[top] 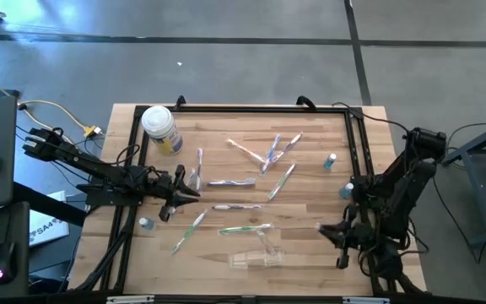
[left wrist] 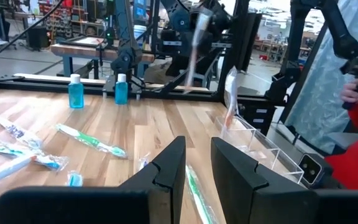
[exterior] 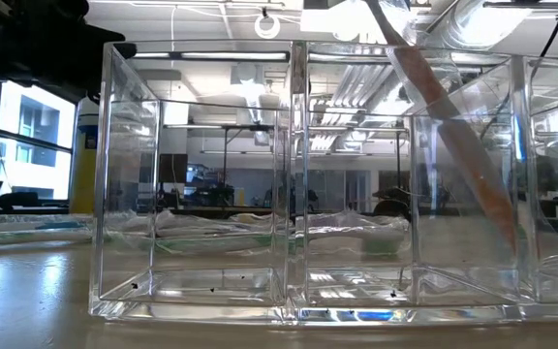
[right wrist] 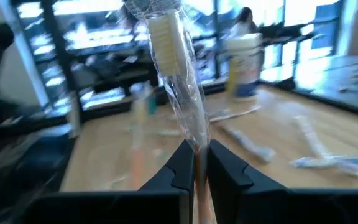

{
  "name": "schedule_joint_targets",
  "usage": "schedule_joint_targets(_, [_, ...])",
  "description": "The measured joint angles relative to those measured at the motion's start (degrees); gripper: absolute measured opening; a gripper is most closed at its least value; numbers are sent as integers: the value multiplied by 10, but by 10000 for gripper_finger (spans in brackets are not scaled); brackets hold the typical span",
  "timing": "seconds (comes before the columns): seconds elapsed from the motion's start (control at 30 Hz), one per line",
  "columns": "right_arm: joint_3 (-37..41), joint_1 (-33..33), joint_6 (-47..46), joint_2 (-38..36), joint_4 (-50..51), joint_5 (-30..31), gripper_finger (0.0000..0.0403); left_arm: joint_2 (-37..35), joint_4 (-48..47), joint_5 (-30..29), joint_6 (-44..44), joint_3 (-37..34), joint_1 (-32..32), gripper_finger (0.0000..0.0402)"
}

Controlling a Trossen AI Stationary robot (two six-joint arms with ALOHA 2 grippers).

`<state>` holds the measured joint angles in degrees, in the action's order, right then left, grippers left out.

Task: Pick & Place toothbrushing station
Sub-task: Put the bottom orange toothbrush into the transparent bin

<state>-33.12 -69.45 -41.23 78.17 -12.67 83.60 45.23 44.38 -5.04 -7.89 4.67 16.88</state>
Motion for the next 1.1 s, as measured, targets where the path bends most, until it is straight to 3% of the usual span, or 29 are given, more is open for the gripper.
schedule_joint_targets(0.27, [0, 46, 518, 99, -573, -219, 17, 0, 0, 0, -1, 0, 0, 77])
schedule_joint_targets(0.4, [0, 59, 695, 144, -751, -347, 17, 0, 1, 0, -11, 0, 0, 77])
schedule_joint_targets(0.47, [2, 83, 695, 156, -753, -400, 17, 0, 3, 0, -15, 0, 0, 77])
schedule_joint_targets(0.67, [13, 193, 574, 192, -760, -541, 17, 0, 10, 1, -20, 0, 0, 77])
schedule_joint_targets(0.77, [13, 223, 545, 193, -762, -580, 17, 0, 14, 1, -21, 0, 0, 77])
schedule_joint_targets(0.93, [13, 227, 531, 194, -761, -601, 17, 0, 8, 2, -29, 0, 0, 77])
schedule_joint_targets(1.1, [13, 232, 457, 211, -762, -540, 17, 0, 6, 3, -31, 0, 0, 77])
